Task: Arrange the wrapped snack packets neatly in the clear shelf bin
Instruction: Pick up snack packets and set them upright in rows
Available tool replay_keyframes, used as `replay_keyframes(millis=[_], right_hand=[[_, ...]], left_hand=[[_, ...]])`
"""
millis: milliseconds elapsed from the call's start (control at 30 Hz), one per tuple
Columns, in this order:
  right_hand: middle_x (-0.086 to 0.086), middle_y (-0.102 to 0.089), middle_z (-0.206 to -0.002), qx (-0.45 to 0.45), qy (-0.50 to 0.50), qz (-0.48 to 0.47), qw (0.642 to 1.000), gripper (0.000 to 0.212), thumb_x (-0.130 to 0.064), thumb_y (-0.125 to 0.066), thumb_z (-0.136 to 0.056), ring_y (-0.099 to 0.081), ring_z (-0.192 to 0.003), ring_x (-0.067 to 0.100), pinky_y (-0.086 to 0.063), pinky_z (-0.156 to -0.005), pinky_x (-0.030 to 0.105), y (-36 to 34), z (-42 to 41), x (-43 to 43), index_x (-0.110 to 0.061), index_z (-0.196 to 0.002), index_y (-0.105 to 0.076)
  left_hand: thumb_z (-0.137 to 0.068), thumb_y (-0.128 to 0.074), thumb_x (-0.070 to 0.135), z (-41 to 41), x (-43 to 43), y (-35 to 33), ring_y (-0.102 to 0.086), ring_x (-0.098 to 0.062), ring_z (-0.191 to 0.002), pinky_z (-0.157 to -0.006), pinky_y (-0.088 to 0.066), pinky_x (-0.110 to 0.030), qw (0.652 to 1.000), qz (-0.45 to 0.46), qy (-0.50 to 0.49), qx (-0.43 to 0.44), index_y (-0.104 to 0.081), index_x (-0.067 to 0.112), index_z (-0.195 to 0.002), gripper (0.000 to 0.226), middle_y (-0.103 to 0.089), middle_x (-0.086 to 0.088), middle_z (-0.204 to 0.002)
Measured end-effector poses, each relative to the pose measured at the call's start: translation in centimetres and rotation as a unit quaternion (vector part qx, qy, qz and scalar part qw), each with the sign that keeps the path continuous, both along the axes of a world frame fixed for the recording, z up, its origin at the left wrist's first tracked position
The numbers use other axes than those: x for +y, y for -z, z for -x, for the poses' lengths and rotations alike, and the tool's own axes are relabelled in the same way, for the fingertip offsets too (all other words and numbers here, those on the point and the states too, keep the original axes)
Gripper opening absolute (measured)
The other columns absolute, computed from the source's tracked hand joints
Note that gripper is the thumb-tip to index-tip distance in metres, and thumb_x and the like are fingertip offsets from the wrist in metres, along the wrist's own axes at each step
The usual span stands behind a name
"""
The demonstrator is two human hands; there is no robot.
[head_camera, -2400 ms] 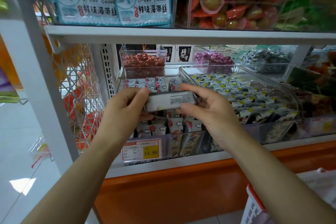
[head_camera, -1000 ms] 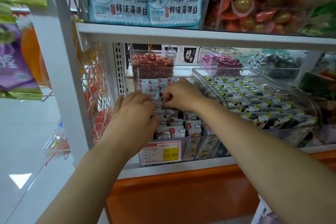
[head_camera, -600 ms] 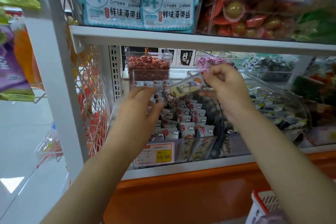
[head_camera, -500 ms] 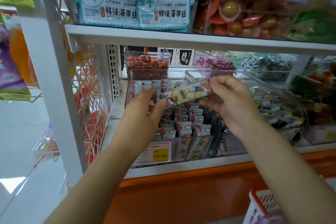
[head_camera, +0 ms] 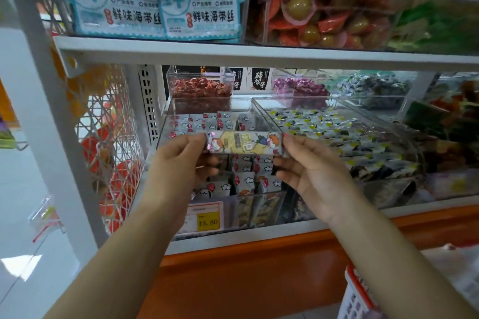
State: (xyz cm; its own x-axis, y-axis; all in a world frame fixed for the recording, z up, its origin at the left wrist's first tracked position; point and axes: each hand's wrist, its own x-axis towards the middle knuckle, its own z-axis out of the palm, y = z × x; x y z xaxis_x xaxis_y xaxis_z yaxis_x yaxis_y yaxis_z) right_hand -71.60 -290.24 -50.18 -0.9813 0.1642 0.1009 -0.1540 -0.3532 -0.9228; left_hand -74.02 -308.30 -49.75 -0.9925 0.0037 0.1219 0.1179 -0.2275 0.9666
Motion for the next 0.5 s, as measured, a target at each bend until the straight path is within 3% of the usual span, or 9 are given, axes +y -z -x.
replay_keyframes(millis=[200, 267, 400, 500], right_hand=[[0.003, -0.063, -0.057, -0.004, 0.005, 0.097, 0.995, 0.013, -0.005, -0.051, -0.091, -0.061, -0.049, 0.01, -0.051, -0.045, 0.019, -0.04, 0.1, -0.59, -0.004, -0.083, -0.061], [0.003, -0.064, -0.06, 0.014, 0.019, 0.081, 0.996, 0.015, -0.003, -0.05, -0.092, -0.062, -0.051, 0.012, -0.052, -0.048, 0.021, 0.01, 0.15, -0.44, -0.005, -0.081, -0.06], [0.003, -0.061, -0.065, 0.046, 0.034, 0.022, 0.998, 0.013, -0.018, -0.061, -0.084, -0.063, -0.057, 0.015, -0.055, -0.054, 0.026, 0.14, 0.23, -0.13, -0.009, -0.075, -0.058], [0.012, -0.061, -0.085, 0.064, 0.051, -0.037, 0.996, 0.006, -0.005, -0.061, -0.085, -0.065, -0.072, 0.017, -0.055, -0.059, 0.024, 0.3, 0.31, -0.09, -0.008, -0.079, -0.061]], left_hand=[[-0.091, -0.054, 0.018, -0.04, -0.36, 0.06, -0.05, -0.005, -0.049, -0.05, -0.048, -0.014, 0.994, -0.083, 0.06, -0.033, -0.061, 0.015, -0.057, 0.034, -0.055, 0.004, -0.053], [-0.09, -0.054, 0.013, -0.02, -0.51, 0.09, -0.054, -0.006, -0.051, -0.052, -0.05, -0.014, 0.995, -0.062, 0.071, -0.015, -0.065, 0.016, -0.058, 0.034, -0.058, 0.004, -0.056], [-0.089, -0.054, 0.004, -0.13, -0.65, 0.28, -0.062, -0.009, -0.063, -0.058, -0.052, -0.017, 0.997, 0.041, 0.053, 0.039, -0.065, 0.015, -0.077, 0.019, -0.064, 0.001, -0.069], [-0.09, -0.052, -0.001, -0.19, -0.7, 0.21, -0.064, -0.011, -0.067, -0.055, -0.051, -0.02, 0.997, 0.042, 0.058, 0.027, -0.064, 0.016, -0.082, 0.022, -0.066, 0.001, -0.073]])
